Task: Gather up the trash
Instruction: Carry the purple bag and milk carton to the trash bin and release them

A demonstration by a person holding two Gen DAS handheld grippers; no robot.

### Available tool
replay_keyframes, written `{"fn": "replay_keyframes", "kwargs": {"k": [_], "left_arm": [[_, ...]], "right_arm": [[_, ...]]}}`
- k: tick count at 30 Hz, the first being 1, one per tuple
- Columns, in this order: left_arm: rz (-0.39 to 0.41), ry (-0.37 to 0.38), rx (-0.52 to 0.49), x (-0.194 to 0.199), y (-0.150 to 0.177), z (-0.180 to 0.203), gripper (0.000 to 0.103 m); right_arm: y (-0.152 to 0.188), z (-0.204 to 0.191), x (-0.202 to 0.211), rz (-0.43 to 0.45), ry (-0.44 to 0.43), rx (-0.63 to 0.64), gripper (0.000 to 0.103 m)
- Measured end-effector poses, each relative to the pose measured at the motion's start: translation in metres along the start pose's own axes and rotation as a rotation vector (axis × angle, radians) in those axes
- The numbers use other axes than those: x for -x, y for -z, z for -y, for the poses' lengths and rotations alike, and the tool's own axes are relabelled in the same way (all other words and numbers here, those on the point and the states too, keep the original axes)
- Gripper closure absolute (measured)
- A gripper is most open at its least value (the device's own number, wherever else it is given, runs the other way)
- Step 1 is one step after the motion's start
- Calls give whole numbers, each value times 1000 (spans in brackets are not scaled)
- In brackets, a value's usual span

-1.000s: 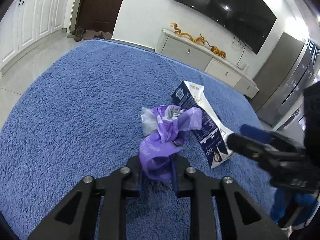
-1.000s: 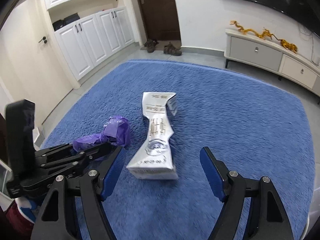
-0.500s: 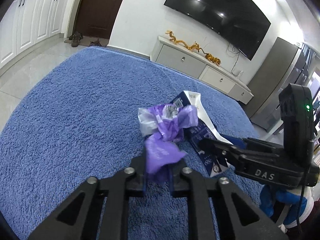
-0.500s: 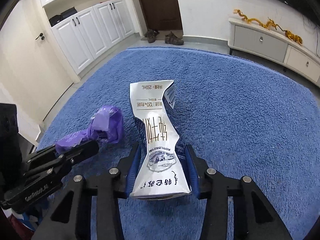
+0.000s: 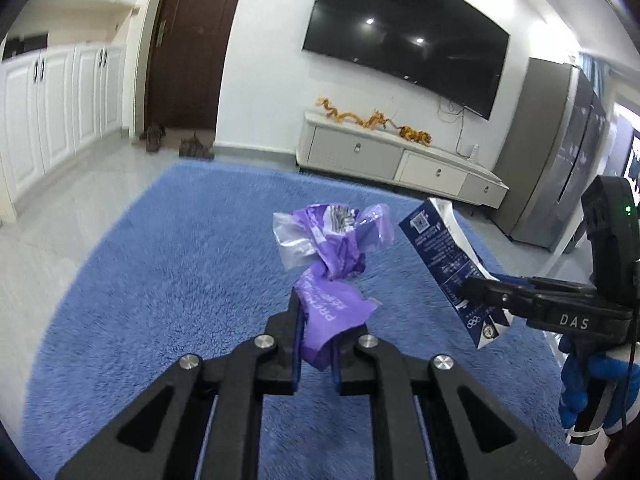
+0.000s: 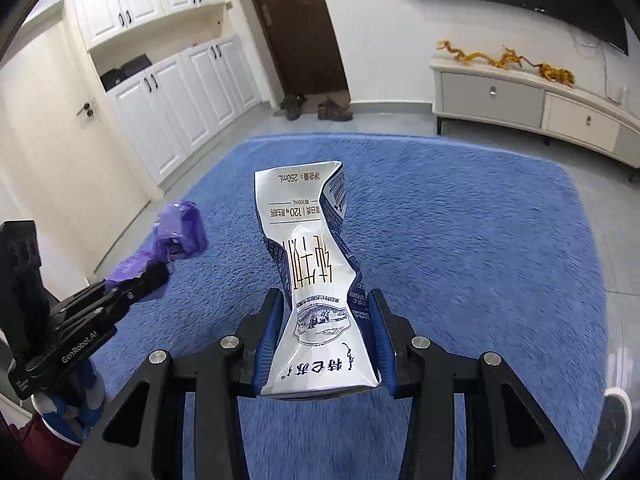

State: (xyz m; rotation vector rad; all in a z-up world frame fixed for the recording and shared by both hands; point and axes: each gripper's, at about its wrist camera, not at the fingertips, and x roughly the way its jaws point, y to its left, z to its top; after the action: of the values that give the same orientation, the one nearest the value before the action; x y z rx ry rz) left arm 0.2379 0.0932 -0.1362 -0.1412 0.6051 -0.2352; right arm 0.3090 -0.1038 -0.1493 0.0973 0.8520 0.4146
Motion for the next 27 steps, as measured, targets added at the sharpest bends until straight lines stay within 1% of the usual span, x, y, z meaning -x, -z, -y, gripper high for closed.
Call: {"fn": "replay_keyframes", "kwargs": {"k": [9,14,23,27], "left_arm": [[85,25,-85,56,-3,61,93],[109,43,-123,78,0,92,93],[134,62,-180,103,3,136,93],[142,56,-198,110,3,151,93]], "right_arm": [[26,9,76,98,4,-33,61],[43,19,117,152,36,-53,61],[74,38,169,226,61,-114,62],[84,47,189,252,71,-135,62]]}}
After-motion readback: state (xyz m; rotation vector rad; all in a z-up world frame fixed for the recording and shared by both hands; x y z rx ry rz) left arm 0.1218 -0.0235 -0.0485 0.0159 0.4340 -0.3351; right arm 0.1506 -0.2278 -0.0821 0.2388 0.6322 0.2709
